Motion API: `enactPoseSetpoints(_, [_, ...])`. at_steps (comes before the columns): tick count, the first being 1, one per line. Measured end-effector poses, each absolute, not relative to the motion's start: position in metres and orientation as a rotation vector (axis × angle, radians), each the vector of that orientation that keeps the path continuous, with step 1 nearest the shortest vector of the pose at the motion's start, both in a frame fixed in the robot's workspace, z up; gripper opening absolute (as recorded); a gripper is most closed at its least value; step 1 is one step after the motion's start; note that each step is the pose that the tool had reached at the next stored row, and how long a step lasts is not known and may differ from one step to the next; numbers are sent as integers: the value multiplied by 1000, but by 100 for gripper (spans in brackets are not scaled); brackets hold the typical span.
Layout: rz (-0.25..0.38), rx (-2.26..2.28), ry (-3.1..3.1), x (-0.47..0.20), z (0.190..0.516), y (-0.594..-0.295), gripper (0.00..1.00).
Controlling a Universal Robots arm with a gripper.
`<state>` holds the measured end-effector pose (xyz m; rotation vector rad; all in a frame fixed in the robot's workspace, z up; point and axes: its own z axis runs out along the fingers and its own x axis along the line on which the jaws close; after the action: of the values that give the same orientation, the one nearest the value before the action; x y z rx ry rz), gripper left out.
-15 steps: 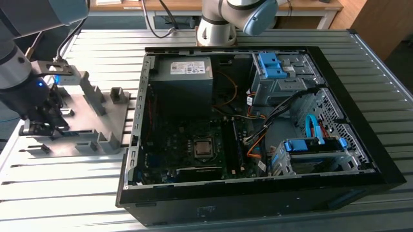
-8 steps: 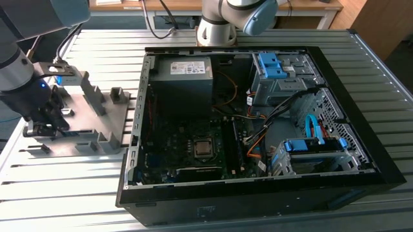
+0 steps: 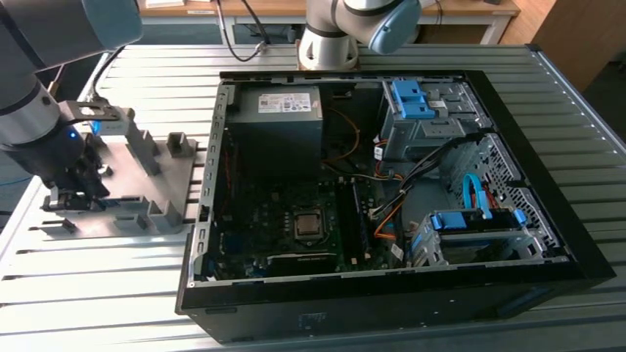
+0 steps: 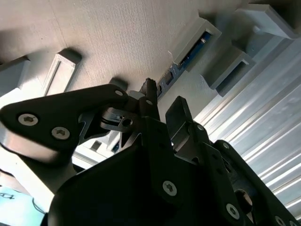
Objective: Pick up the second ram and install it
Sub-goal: 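Pick up the second ram and move it above second insertion slot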
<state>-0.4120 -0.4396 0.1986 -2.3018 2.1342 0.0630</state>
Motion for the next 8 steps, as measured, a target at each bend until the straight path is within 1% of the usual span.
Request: enactPoseSetpoints(8, [69,-2301,2129,-411,191,-439,35])
